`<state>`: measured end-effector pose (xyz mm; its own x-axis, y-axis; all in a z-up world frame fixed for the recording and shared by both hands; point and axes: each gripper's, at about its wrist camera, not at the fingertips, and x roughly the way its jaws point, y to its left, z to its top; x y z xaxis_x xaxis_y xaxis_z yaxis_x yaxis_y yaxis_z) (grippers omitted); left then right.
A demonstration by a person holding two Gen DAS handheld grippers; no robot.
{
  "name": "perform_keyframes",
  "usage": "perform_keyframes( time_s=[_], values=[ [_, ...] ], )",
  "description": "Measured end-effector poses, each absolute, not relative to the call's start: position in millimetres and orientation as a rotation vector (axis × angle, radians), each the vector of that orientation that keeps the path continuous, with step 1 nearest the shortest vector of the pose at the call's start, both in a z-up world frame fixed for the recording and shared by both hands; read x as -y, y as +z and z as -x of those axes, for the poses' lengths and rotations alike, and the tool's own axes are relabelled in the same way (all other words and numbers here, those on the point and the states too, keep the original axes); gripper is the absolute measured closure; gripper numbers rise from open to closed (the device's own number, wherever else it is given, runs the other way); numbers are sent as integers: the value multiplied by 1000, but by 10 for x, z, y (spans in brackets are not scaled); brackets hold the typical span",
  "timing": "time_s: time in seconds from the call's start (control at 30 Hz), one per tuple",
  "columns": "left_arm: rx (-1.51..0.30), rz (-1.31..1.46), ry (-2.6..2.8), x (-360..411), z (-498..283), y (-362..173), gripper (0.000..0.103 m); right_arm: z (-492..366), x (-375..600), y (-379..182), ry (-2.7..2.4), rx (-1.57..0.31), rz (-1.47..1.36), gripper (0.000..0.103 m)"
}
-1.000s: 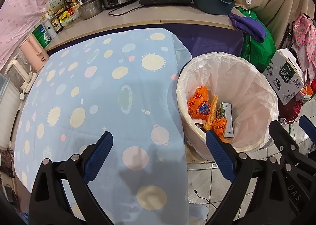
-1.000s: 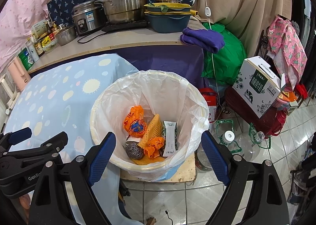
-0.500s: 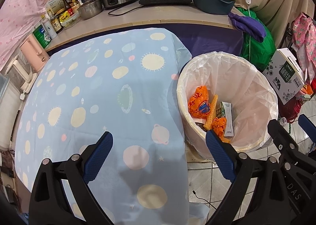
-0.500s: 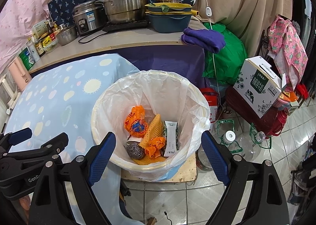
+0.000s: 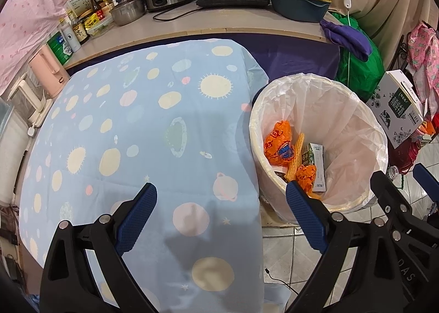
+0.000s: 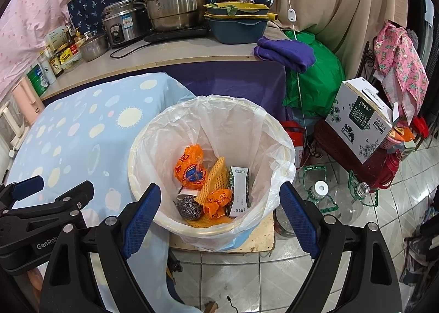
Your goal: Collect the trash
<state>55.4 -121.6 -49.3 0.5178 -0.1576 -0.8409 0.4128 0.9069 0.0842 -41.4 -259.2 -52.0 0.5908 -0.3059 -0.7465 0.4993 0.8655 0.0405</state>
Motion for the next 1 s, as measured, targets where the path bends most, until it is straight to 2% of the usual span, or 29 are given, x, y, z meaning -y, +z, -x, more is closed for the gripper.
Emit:
perform_keyframes(
  time_s=[1.0],
  values=[
    [-976,-294,-345,1194,-559,-513,12,407,2571,-561,-475,-821,-255,18]
  ],
)
